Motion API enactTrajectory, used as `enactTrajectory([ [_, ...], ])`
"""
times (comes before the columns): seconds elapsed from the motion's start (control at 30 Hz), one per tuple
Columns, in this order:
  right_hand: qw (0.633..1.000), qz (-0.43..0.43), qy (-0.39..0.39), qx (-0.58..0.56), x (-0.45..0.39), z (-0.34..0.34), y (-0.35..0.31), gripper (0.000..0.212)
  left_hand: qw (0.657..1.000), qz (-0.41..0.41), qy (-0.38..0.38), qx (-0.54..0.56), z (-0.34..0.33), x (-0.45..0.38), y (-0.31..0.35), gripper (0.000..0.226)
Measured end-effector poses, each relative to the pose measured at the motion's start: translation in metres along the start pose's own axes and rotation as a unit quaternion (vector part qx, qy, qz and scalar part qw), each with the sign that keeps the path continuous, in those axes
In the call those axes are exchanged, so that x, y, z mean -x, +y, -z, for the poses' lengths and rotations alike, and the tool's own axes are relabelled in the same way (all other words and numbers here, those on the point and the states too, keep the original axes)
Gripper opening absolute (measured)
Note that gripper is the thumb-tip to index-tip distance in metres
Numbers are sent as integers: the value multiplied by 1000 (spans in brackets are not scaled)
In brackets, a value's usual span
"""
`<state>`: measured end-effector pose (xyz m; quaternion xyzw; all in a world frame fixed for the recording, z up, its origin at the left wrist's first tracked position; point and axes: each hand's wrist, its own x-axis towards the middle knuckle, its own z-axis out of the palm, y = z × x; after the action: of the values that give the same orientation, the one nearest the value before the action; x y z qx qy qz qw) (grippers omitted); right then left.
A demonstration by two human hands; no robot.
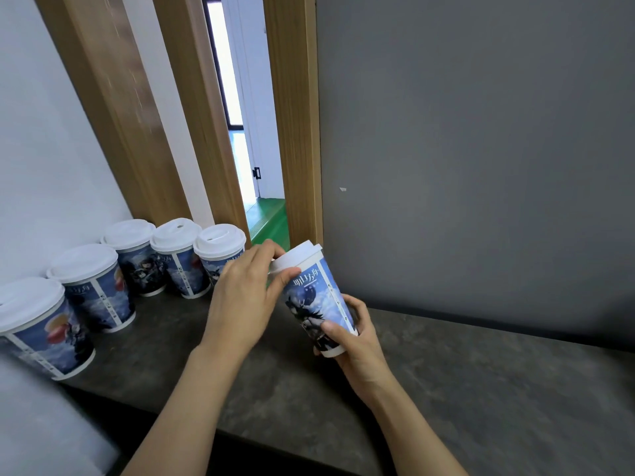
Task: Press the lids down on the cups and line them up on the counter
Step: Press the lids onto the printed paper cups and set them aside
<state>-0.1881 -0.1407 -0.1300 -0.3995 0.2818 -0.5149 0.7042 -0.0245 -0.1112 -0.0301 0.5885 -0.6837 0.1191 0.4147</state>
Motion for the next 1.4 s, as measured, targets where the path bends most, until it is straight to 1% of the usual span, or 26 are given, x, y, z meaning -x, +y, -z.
enactTrajectory([
  [0.03,1000,11,6,-3,0,0,0,77,1000,-4,7,-7,0,-1,2,30],
  [0.1,998,-12,-14,-59,-1,2,-3,72,999,-8,-10,52,2,-5,3,31],
  [0.17,982,-86,-67,-157,0,6,-10,72,991,-16,-49,127,5,-7,2,32],
  [0.23,948,-152,-129,-247,0,9,-13,66,983,-20,-80,164,8,-7,2,34],
  [0.3,929,-192,-165,-270,1,12,-13,64,981,-10,-90,174,10,-6,2,32],
  [0.37,926,-212,-185,-250,0,14,-11,67,982,-4,-85,171,11,-6,3,28],
  [0.43,937,-201,-186,-215,1,11,-10,66,986,-14,-73,147,10,-6,2,26],
  [0.47,950,-181,-171,-186,1,9,-8,69,990,-20,-65,127,10,-6,2,26],
  [0.53,982,-110,-119,-98,-1,7,-3,83,996,-22,-45,73,8,-7,2,30],
  [0.57,992,-72,-92,-53,-1,6,-1,85,998,-14,-37,49,7,-8,4,32],
  [0.63,998,-26,-60,-8,-1,5,2,79,999,10,-34,38,6,-9,6,37],
  [0.67,998,-21,-61,-8,-1,5,1,75,997,20,-38,62,6,-10,6,41],
  [0.73,995,-43,-88,-38,0,5,-1,70,988,30,-53,140,9,-10,3,47],
  [0.8,980,-94,-132,-119,1,5,-6,67,978,33,-78,192,14,-9,-2,42],
  [0.87,956,-130,-160,-210,0,8,-8,66,974,38,-101,199,18,-5,-7,38],
  [0.9,947,-139,-166,-236,0,9,-10,66,974,35,-103,198,18,-3,-8,37],
  [1.0,940,-145,-189,-244,2,12,-12,66,974,21,-88,205,20,2,-9,36],
  [1.07,942,-148,-194,-231,3,11,-13,67,978,15,-71,197,21,1,-10,31],
  [1.13,957,-128,-182,-188,3,10,-13,71,984,10,-59,165,22,0,-10,26],
  [1.17,971,-102,-165,-140,4,9,-13,75,988,10,-60,145,22,-1,-10,25],
  [1.23,993,-27,-109,-31,6,9,-15,85,994,-7,-61,86,22,-1,-6,30],
  [1.27,997,7,-80,20,7,10,-15,83,997,-26,-59,49,22,0,-3,32],
  [1.3,995,39,-59,68,10,13,-16,76,997,-46,-54,14,22,0,1,30],
  [1.33,990,67,-46,113,14,16,-17,70,996,-66,-51,-15,20,1,6,29],
  [1.4,977,103,-36,185,23,23,-18,65,993,-104,-51,-38,16,2,15,31],
])
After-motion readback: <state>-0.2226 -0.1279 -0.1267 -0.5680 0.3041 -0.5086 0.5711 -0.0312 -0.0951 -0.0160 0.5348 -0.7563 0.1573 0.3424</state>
